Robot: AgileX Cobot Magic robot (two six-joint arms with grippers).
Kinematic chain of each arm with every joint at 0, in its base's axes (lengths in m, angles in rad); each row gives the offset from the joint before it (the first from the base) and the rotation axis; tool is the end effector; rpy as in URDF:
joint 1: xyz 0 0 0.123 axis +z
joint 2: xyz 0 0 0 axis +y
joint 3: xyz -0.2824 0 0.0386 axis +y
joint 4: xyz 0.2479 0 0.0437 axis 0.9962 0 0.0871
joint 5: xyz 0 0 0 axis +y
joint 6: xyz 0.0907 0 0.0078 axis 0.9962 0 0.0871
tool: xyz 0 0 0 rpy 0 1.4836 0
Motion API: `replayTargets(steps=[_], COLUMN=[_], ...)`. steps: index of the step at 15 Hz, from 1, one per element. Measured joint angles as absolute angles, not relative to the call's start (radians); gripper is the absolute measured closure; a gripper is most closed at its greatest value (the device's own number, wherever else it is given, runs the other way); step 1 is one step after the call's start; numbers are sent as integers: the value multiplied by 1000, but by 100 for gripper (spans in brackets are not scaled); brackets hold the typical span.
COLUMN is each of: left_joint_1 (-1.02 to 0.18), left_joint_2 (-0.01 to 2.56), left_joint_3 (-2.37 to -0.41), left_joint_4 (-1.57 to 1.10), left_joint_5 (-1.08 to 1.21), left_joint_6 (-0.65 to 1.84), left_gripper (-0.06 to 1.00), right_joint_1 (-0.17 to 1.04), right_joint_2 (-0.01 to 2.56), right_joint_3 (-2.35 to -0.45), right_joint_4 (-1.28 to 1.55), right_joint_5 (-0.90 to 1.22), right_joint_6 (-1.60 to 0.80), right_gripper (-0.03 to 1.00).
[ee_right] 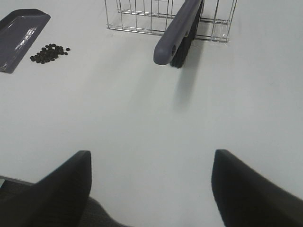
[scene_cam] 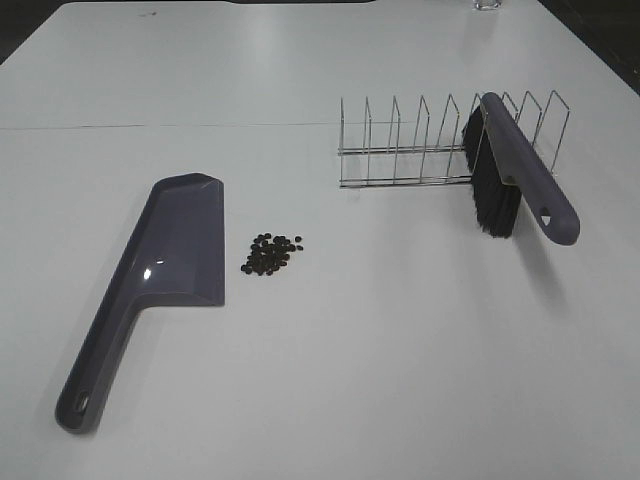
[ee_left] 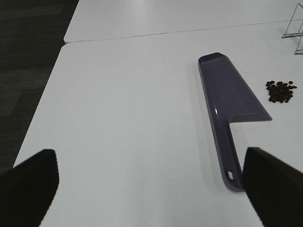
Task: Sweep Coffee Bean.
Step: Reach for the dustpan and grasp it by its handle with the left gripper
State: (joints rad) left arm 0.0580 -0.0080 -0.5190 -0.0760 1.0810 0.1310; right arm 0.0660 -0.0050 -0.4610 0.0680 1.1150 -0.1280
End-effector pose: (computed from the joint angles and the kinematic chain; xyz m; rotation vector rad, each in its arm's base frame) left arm -0.0089 -0.0066 0.2809 0.0799 2.0338 0.0280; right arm -0.0042 0.0053 0.2622 -0.2104 2.1205 0.0462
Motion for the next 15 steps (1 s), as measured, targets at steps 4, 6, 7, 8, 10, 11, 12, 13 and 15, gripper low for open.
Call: replayTargets(steps=[4, 6, 7, 8, 10, 11, 12, 13, 15], left_joint_1=[58, 58, 58, 58, 58, 58, 58, 58, 58], left_joint_2=[-8, -8, -8, -8, -8, -8, -8, -8, -8], left_joint_3=[-519, -519, -519, -519, -519, -519, -519, -519, -519], left_joint_4=[-74, -73, -73, -73, -73, -73, -73, -73, -73], left_joint_5=[1081, 1081, 1081, 1081, 1081, 1081, 1081, 1081, 1081], left_joint_6=[131, 131, 131, 131, 131, 133, 133, 133, 133], left_gripper=[-5, -5, -5, -5, -5, -5, -5, -5, -5], right_joint_1=[66, 66, 66, 66, 66, 66, 66, 66, 66], right_joint_2=[-5, -5, -5, -5, -5, -5, -5, -5, -5], right_joint_3=[-461, -461, -461, -461, -461, -461, -461, -461, -461], right_joint_4=[68, 68, 68, 68, 68, 68, 68, 68, 68], right_joint_5=[1115, 1115, 1115, 1115, 1115, 1115, 1115, 1115, 1115], right_joint_6=[-128, -128, -128, -128, -128, -128, -128, -128, -128], right_gripper=[34, 34, 34, 34, 34, 34, 34, 34, 34])
